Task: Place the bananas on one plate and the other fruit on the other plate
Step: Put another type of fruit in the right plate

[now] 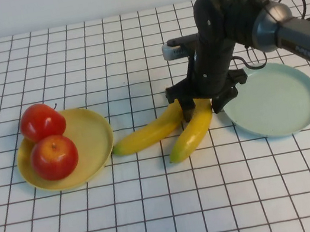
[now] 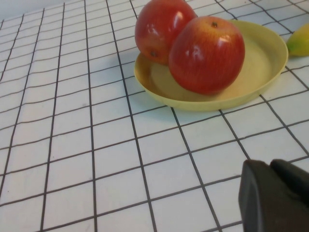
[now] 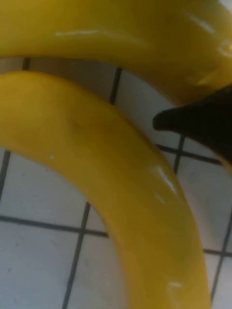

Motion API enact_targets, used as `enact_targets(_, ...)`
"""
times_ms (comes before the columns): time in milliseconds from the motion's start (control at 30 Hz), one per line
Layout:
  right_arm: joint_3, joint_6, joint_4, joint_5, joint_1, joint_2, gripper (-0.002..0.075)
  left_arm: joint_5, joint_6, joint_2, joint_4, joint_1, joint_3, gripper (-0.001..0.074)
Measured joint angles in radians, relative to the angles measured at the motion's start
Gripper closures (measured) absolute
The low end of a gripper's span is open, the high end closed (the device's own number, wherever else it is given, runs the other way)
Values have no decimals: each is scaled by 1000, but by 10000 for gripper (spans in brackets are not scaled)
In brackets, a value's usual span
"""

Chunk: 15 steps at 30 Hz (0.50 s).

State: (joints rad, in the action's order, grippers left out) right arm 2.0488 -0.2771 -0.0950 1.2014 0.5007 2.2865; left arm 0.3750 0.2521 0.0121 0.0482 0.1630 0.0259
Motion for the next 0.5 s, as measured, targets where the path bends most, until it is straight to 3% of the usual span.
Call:
enact_targets(200, 20, -5, 30, 17, 0, 50, 268, 0, 0, 0, 0, 0, 0, 734)
enact_targets(333, 39, -5, 33, 22, 0, 50, 409, 0, 0, 0, 0, 0, 0, 734)
enact_targets(500, 55, 72, 69, 25, 1, -1, 404, 0, 0, 0, 0, 0, 0, 734)
